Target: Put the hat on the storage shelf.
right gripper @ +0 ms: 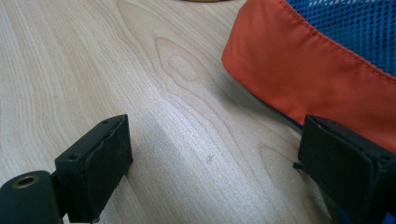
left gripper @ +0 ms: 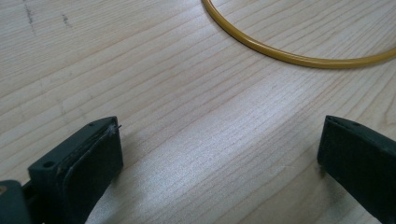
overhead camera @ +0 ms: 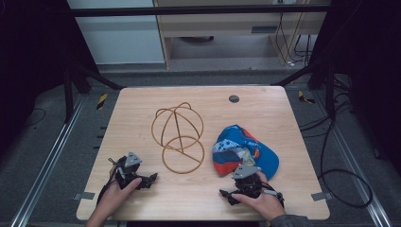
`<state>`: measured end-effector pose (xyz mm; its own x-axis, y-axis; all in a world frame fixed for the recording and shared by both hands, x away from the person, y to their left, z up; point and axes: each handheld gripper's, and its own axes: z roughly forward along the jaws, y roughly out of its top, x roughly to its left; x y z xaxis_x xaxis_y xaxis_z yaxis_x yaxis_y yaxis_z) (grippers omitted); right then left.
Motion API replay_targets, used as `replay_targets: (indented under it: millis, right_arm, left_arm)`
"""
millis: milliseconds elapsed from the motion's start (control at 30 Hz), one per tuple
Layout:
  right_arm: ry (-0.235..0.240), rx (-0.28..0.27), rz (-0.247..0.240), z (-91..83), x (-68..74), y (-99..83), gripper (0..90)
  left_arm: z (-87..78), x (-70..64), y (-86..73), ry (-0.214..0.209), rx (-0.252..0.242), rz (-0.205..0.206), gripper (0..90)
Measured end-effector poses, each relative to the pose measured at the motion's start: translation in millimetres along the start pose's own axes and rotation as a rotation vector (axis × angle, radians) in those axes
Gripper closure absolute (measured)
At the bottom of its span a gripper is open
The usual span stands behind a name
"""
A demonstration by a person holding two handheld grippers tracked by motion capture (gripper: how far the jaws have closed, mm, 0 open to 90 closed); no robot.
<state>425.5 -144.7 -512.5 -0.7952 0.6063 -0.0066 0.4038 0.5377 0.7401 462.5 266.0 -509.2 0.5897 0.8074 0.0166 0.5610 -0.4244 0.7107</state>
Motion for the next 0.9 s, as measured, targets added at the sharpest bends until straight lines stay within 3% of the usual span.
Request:
replay_targets:
  millis: [400,467,767,900]
  right_arm:
    - [-0.002,0.020,0.014,-4.2,-2.0,0.9,13.1]
    - [-0.005,0.005,0.028,-10.6,-2.7,2.6,14.8]
    - [-0.056,0.026,-0.018,-50.5,-13.1,23.8,16.8]
    - [-0.092,0.058,-0.002,-70.9,-34.8,37.0,18.8]
  left_arm:
    - [-0.1,0.2,0.1,0.000,0.002,0.002,0.0]
    - [0.0,0.0,0.1,0.000,0.000,0.000,0.0]
    - [0.1,0.0,0.0,0.000,-0.001,-0.001,0.0]
    - [0.0,0.0,0.1,0.000,0.000,-0.001,0.0]
